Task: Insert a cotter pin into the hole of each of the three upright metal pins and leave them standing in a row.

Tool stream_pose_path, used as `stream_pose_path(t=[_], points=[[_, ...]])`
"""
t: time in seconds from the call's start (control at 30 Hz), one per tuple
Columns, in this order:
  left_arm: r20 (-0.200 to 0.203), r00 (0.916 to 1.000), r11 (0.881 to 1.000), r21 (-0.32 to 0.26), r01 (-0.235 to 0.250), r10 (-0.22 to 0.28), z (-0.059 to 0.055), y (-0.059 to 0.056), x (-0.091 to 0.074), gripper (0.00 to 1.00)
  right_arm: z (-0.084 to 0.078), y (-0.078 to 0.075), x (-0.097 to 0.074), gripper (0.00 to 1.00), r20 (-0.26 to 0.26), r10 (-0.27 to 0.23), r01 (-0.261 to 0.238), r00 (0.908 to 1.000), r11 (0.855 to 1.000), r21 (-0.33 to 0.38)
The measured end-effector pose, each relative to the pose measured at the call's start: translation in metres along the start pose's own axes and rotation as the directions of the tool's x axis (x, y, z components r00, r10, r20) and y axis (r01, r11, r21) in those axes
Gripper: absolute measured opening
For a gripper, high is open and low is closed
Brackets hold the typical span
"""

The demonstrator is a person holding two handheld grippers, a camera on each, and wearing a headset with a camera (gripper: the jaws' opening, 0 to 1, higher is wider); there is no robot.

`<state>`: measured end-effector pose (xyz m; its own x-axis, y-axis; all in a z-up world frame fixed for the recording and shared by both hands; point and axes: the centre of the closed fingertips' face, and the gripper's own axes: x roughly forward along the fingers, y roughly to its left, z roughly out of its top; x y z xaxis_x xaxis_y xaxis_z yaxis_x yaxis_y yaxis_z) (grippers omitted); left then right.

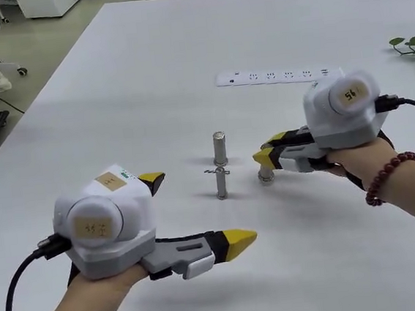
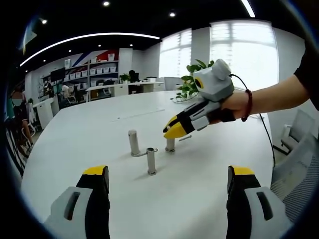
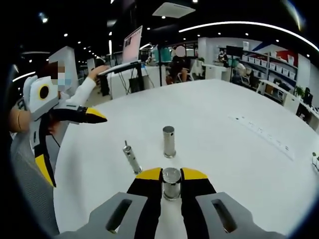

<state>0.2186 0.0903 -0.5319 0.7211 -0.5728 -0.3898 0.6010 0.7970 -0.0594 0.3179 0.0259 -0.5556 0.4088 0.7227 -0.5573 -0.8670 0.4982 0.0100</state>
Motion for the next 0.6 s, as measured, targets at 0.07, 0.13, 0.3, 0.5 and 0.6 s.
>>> stream_pose_path(t=[0.07,0.13,0.3,0.5,0.6], points=[[0.0,1.0,1.0,0.002,0.002,-0.002,0.0,-0.001,0.0,0.99,-0.002,0.004,-0.003,0.08,0.0,0.011,-0.011,0.9999,1.0,-0.012],[-0.001,1.0,1.0,0.001,0.004,-0.004,0.0,-0.002,-0.001,0.98,-0.004,0.01,-0.005,0.08,-0.001,0.022,-0.022,0.9998,1.0,-0.017],[-0.003,1.0,1.0,0.003,0.003,-0.003,0.0,-0.003,-0.002,0.98,-0.008,0.02,-0.01,0.08,-0.017,0.036,-0.037,0.9992,0.998,-0.059],[-0.003,1.0,1.0,0.006,0.002,-0.002,0.0,-0.004,-0.005,0.97,-0.011,0.035,-0.015,0.08,-0.019,0.059,-0.06,0.9981,0.995,-0.077],[-0.003,1.0,1.0,0.009,0.002,-0.002,0.0,-0.006,-0.006,0.97,-0.013,0.041,-0.016,0.08,-0.017,0.067,-0.069,0.9976,0.994,-0.08]])
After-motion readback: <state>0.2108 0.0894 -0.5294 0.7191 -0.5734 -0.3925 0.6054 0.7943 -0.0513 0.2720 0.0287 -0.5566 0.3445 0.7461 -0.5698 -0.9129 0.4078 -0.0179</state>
